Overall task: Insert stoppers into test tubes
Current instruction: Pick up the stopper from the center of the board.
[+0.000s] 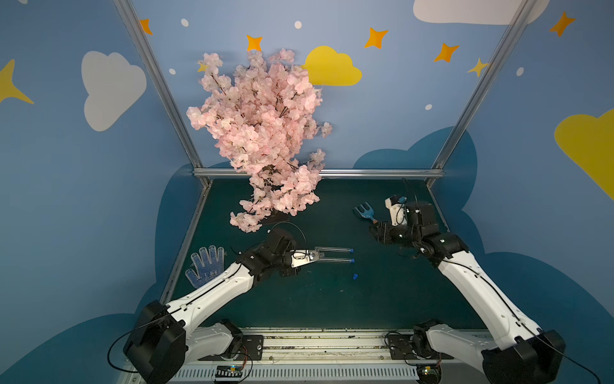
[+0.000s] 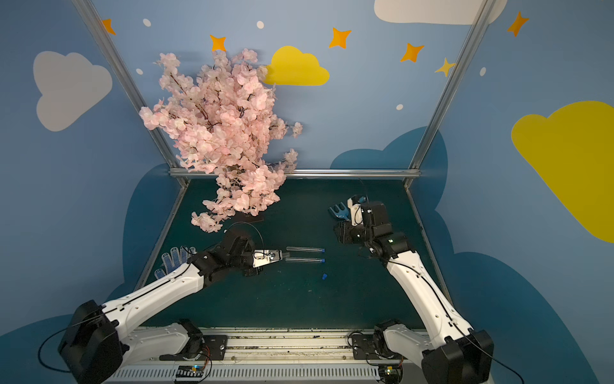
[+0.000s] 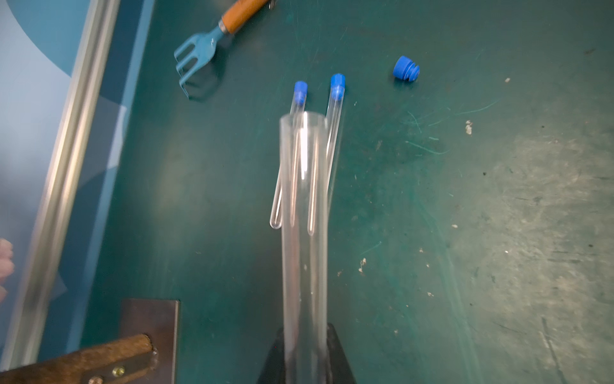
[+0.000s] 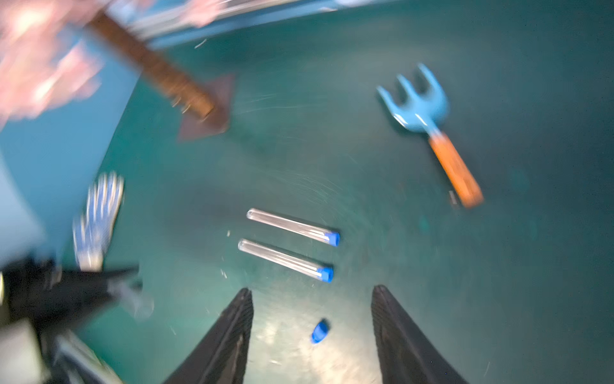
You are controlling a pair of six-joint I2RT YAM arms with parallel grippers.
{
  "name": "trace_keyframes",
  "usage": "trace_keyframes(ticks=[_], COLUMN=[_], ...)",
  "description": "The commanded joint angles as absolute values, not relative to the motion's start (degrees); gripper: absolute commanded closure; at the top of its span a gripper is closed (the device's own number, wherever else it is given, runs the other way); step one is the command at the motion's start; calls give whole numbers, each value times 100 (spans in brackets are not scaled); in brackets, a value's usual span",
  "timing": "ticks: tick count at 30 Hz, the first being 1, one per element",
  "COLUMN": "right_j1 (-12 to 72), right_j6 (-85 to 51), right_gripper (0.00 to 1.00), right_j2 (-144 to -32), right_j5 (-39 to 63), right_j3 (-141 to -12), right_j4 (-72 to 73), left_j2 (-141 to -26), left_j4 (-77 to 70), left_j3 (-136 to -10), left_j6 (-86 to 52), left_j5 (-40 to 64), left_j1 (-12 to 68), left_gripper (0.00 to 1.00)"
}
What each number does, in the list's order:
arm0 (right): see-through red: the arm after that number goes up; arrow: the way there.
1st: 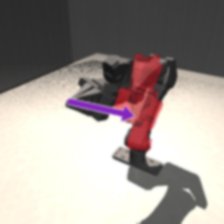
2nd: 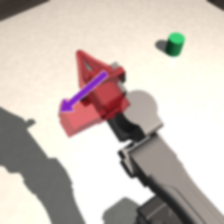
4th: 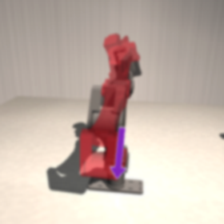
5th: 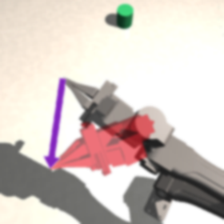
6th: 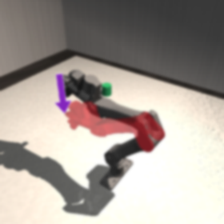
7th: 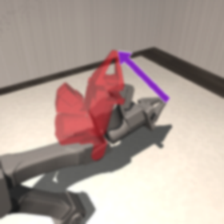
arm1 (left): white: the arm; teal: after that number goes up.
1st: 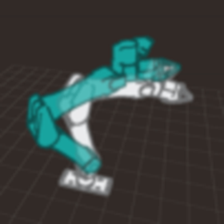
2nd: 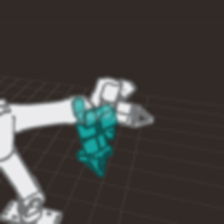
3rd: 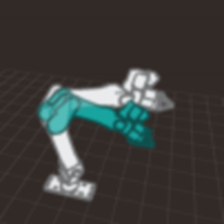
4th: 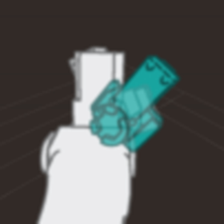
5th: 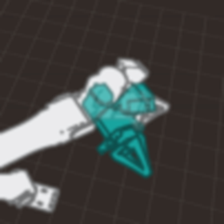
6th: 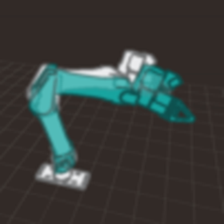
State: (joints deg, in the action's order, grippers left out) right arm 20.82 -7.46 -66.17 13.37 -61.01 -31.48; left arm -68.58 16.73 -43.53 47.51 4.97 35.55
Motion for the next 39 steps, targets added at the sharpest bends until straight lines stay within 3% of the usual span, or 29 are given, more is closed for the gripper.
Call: trace_keyframes(ticks=[1,3,11,22,35,39], right_j1=[2167,2277,2875,3208,3225,3340], right_j6=[3341,5046,7024,7544,7724,7745], right_gripper=[39,38,43,50,52,59], right_j2=[-7015,-7138,-7717,-9064,-9479,-9673], right_j5=[3113,3312,1943,842,1070,1147], right_j3=[-6126,-5827,-5165,-5446,-5776,-5870], right_j4=[-4269,-4751,-4417,-4351,-4462,-4523], left_j2=[-6769,-6701,-6726,-6569,-6519,-6543], left_j4=[2054,1976,1732,1670,1586,1591], left_j3=[-4484,-4385,-4281,-4225,-4236,-4232], left_j6=[4289,4211,4166,4291,4298,4308], left_j5=[841,955,1043,1015,1079,1080], left_j1=[3334,3190,2955,2912,2834,2821], left_gripper=[98,98,98,98,98,98])
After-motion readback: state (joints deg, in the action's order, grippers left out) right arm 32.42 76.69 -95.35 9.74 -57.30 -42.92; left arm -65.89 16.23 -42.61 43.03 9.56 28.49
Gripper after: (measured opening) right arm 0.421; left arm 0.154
